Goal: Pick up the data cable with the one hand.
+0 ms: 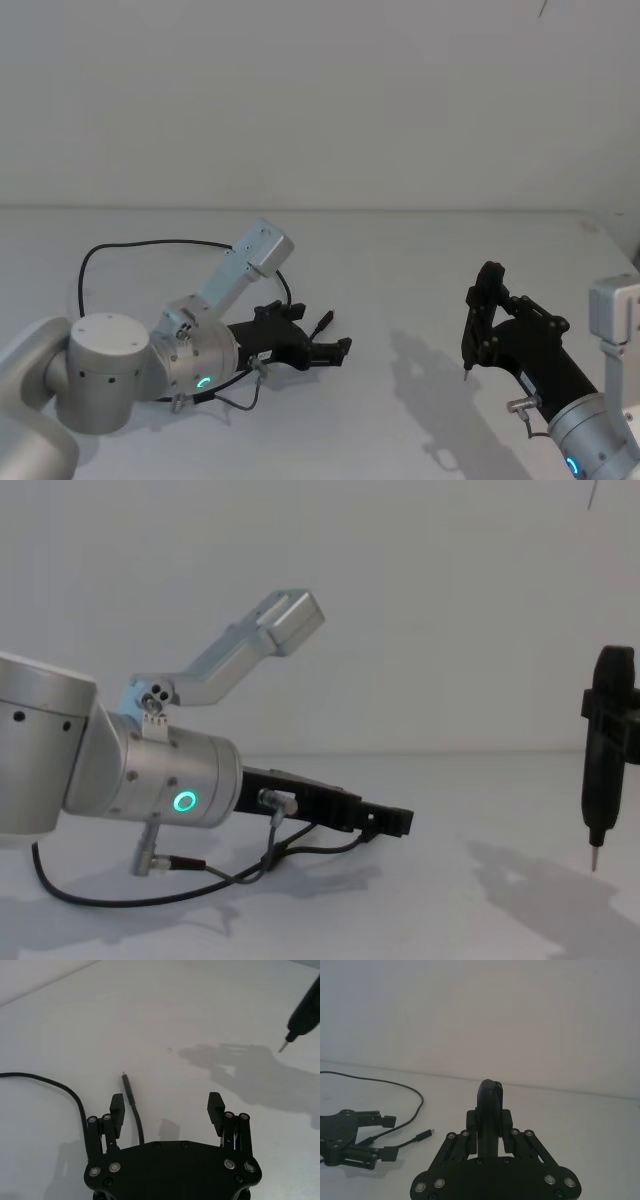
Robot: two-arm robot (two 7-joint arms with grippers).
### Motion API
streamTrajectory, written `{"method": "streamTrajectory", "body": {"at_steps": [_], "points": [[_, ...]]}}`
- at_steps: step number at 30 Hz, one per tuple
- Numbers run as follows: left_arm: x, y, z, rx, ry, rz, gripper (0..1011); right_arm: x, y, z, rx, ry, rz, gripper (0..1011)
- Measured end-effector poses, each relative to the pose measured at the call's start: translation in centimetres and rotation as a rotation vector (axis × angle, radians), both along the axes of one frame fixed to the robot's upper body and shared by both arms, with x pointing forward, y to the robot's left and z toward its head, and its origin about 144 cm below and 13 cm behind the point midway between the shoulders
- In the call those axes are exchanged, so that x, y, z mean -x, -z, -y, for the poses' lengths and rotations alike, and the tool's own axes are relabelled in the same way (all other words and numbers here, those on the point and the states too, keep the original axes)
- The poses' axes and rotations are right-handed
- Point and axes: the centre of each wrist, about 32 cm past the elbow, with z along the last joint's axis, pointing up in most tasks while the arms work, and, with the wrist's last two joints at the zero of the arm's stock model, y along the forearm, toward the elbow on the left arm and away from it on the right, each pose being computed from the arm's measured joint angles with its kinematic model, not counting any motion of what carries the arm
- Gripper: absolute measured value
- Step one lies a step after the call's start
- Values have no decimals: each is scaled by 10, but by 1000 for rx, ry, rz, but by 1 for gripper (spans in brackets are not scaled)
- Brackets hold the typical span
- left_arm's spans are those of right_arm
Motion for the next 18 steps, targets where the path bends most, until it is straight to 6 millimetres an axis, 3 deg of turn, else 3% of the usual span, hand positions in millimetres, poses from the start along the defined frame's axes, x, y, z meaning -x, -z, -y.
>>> {"method": "streamTrajectory", "body": {"at_steps": [18], "points": [[11, -7, -10, -26, 20, -21, 1001, 0, 0, 0, 0, 0, 0, 279]]}}
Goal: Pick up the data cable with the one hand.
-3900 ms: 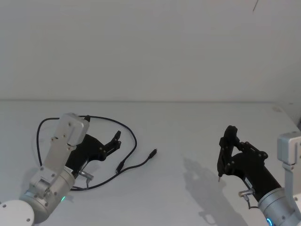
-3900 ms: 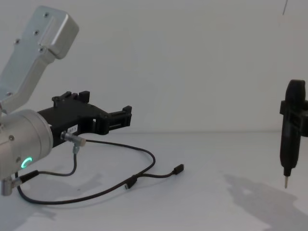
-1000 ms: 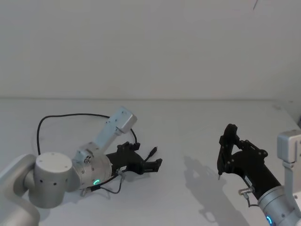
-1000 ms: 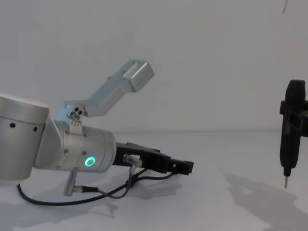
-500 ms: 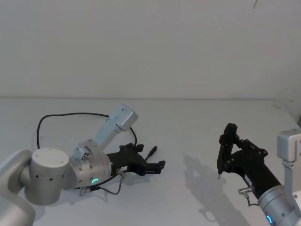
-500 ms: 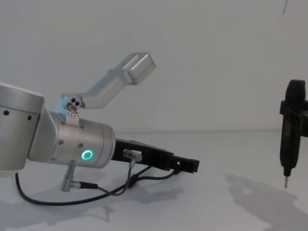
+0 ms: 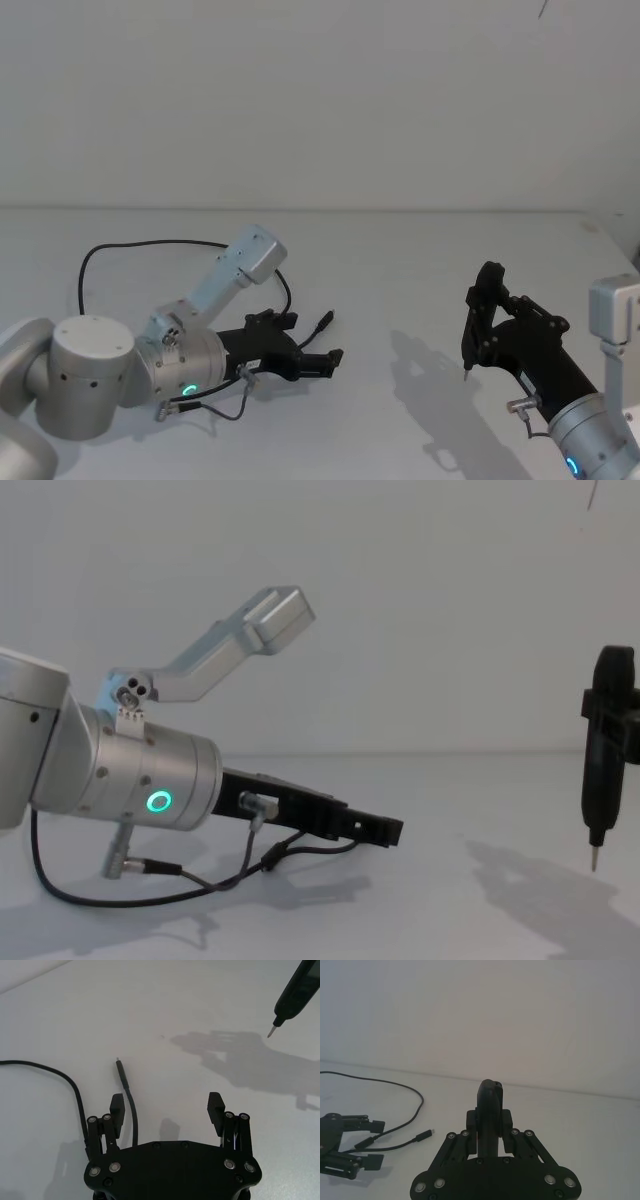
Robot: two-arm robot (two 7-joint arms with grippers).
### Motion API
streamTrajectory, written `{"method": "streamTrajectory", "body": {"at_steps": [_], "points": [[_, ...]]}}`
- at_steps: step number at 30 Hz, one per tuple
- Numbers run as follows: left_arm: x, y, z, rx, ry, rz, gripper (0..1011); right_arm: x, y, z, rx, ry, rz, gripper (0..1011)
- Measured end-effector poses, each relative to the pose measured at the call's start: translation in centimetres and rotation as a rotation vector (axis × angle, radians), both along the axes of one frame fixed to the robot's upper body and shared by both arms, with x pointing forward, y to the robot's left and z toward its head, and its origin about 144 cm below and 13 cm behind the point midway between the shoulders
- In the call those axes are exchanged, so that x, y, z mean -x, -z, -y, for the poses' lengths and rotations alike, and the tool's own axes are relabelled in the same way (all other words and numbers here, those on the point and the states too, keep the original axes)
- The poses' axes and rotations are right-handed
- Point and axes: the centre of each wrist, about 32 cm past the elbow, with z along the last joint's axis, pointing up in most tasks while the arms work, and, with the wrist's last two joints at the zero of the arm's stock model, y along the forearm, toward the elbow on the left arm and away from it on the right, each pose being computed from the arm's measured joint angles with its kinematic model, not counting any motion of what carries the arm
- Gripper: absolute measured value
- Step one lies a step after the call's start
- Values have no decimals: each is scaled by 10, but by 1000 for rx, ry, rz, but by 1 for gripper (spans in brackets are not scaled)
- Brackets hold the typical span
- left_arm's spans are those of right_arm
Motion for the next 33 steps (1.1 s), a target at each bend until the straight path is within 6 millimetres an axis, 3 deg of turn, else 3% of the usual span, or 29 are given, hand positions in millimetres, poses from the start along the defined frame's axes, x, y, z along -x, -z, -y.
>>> {"method": "streamTrajectory", "body": {"at_steps": [30, 33], "points": [[-1, -2, -3, -108, 15, -21, 1000, 0, 0, 0, 0, 0, 0, 279], [-1, -2, -3, -117, 18, -25, 947, 0, 0, 0, 0, 0, 0, 279]]}}
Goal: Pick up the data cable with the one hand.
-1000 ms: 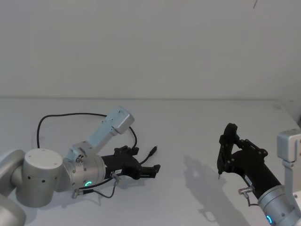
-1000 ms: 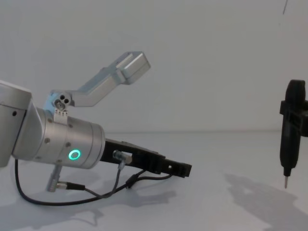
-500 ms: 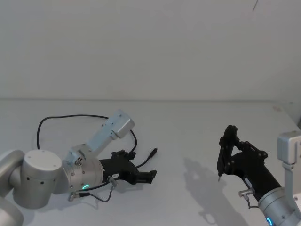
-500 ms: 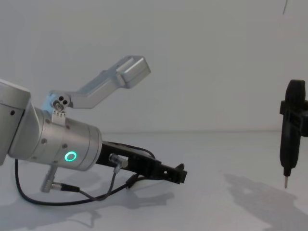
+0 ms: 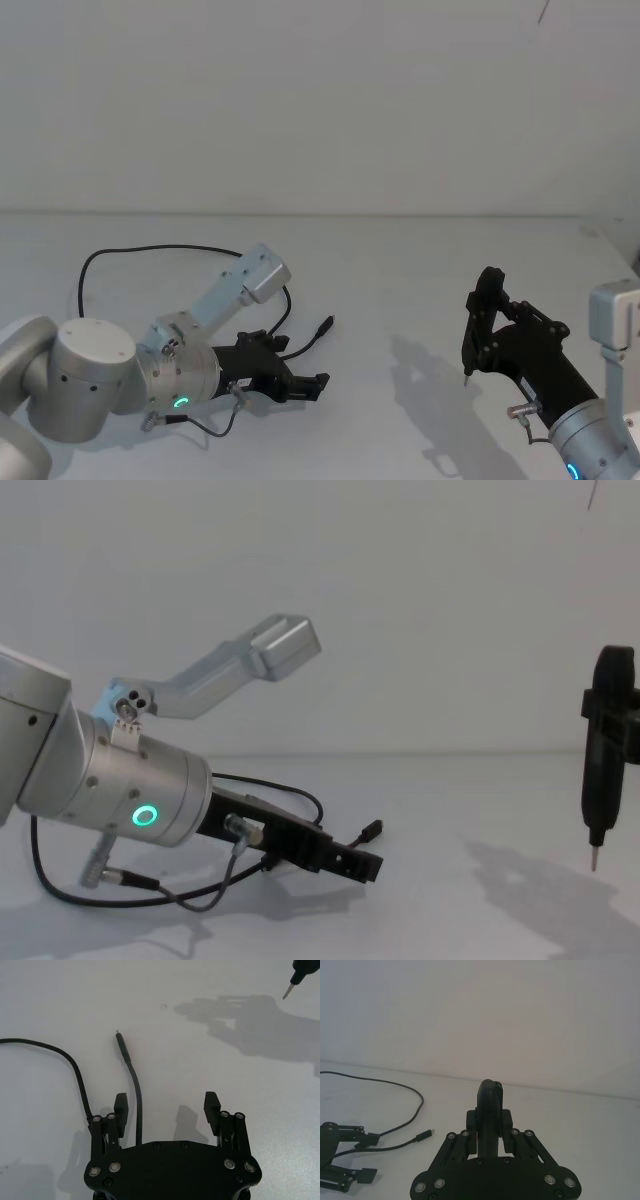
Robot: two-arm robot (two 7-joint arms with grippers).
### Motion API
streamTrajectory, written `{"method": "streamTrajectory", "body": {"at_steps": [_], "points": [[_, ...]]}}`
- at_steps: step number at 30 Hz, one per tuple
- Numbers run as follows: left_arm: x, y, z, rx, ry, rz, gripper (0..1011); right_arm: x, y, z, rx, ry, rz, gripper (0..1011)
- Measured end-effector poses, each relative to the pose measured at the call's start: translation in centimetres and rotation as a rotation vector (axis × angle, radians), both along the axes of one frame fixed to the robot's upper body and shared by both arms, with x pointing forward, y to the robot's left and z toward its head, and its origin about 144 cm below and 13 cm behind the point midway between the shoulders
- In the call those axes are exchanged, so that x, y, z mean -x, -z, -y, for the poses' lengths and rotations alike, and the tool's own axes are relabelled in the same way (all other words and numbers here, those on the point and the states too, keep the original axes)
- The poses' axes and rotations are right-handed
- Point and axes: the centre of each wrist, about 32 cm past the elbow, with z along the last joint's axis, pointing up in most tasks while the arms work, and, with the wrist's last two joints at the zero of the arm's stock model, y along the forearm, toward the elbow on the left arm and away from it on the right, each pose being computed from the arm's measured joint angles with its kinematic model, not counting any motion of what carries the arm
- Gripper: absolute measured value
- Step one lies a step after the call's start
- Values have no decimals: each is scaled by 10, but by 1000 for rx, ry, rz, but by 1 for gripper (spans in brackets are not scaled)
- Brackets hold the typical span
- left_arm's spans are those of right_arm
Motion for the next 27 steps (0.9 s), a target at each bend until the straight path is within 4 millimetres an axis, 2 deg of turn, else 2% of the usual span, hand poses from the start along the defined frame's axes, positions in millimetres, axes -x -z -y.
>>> {"method": "streamTrajectory", "body": {"at_steps": [9, 10, 13, 17, 20, 21, 24, 27], "points": [[-1, 2, 1, -16, 2, -5, 719, 0, 0, 0, 0, 0, 0, 279], [-1, 2, 1, -17, 2, -5, 659, 0, 0, 0, 0, 0, 0, 279], [0, 2, 1, -19, 2, -4, 599, 0, 0, 0, 0, 0, 0, 279], [0, 3, 1, -21, 0, -5, 435, 0, 0, 0, 0, 0, 0, 279], [1, 4, 1, -22, -1, -6, 354, 0, 0, 0, 0, 0, 0, 279], [1, 4, 1, -22, -2, -6, 354, 0, 0, 0, 0, 0, 0, 279], [1, 4, 1, -22, -3, -7, 225, 0, 0, 0, 0, 0, 0, 279], [2, 5, 1, -22, -4, -8, 145, 0, 0, 0, 0, 0, 0, 279]]}}
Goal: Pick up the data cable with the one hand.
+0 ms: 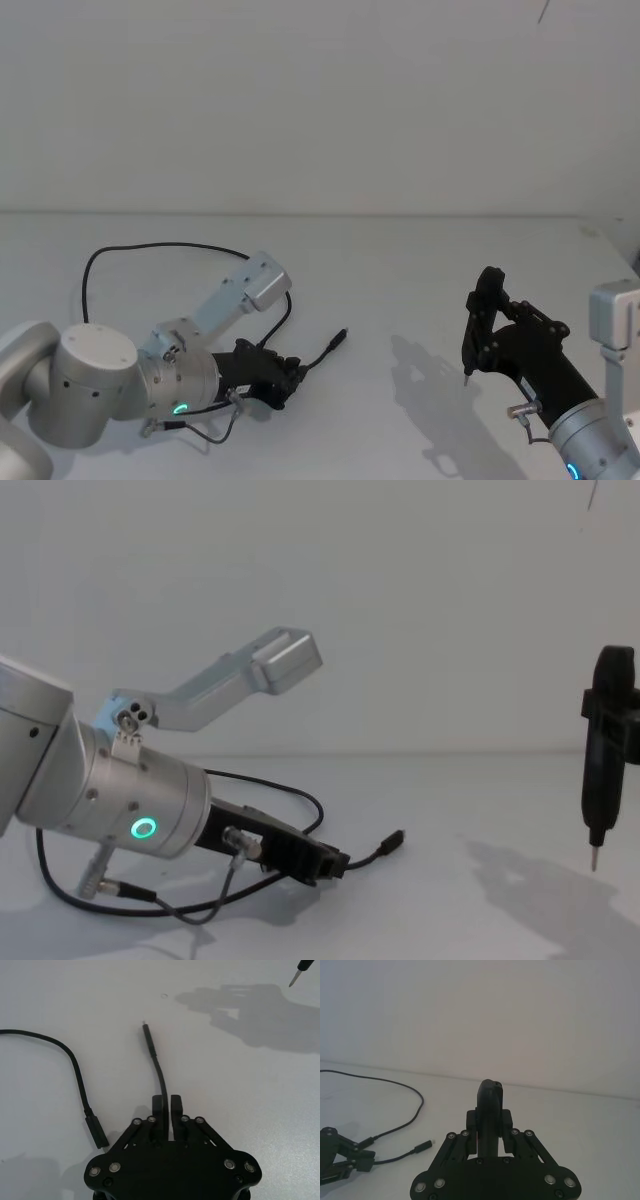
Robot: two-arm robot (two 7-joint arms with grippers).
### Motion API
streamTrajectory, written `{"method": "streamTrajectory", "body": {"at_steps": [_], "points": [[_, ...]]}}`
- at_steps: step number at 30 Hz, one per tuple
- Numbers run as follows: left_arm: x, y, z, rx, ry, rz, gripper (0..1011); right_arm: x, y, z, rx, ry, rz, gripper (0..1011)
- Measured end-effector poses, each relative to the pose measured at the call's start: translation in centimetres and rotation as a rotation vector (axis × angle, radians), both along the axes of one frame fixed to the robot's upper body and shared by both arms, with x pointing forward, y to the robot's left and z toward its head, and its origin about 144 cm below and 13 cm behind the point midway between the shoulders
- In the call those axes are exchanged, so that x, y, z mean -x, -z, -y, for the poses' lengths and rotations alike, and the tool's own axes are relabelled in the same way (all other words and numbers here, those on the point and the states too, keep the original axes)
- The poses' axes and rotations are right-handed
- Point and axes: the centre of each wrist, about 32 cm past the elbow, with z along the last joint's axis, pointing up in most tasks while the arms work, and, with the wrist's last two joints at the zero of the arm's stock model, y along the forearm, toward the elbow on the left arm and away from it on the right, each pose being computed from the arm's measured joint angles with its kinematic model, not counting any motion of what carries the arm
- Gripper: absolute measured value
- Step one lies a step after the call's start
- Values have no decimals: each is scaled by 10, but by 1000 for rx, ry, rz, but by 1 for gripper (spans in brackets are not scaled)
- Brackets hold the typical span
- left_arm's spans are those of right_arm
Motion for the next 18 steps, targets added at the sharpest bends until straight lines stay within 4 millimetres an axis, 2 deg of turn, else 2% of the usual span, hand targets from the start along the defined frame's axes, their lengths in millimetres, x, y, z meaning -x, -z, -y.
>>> {"method": "streamTrajectory", "body": {"at_steps": [4, 18], "points": [[1, 1, 1, 2, 0, -1, 40, 0, 0, 0, 0, 0, 0, 279], [0, -3, 5, 64, 47, 20, 40, 0, 0, 0, 0, 0, 0, 279]]}}
